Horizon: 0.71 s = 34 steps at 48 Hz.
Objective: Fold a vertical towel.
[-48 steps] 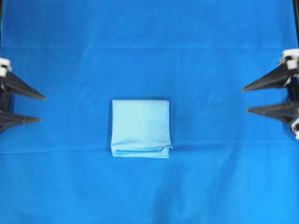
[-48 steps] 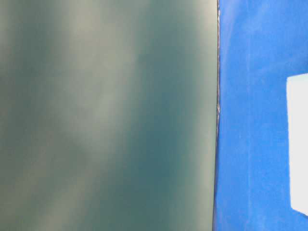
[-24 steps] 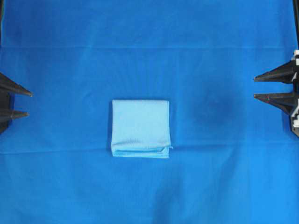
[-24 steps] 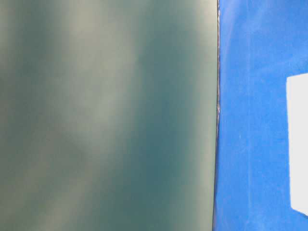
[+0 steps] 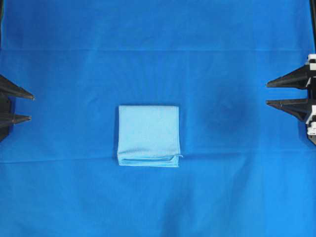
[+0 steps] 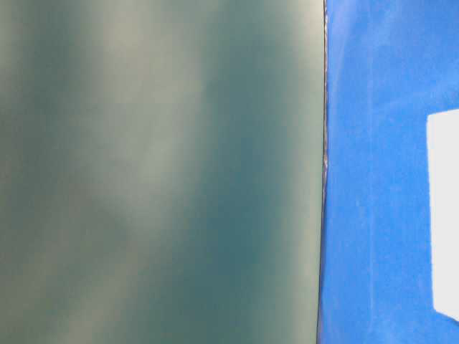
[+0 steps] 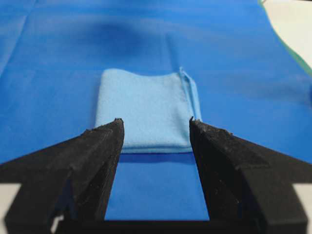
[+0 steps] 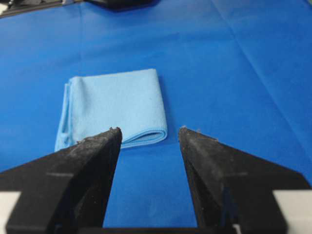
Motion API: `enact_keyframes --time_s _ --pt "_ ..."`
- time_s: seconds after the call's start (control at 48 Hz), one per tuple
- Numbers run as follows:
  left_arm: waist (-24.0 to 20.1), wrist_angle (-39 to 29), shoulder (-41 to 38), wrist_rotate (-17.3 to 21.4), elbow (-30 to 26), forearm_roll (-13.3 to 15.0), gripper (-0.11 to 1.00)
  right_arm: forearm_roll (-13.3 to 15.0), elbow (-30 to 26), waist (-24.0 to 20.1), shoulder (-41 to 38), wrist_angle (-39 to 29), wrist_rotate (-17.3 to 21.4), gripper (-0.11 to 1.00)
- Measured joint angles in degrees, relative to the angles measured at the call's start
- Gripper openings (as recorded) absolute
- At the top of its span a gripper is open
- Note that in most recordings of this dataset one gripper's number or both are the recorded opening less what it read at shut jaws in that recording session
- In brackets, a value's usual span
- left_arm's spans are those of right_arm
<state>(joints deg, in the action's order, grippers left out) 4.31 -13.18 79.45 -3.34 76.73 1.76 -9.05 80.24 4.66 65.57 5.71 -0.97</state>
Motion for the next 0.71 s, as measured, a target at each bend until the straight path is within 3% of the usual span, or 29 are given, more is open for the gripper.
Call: enact_keyframes --time_s 0.708 --pt "0.0 -0.44 0.0 0.0 0.0 0.0 0.53 0.0 0.0 0.0 -0.09 -0.26 0.0 0.56"
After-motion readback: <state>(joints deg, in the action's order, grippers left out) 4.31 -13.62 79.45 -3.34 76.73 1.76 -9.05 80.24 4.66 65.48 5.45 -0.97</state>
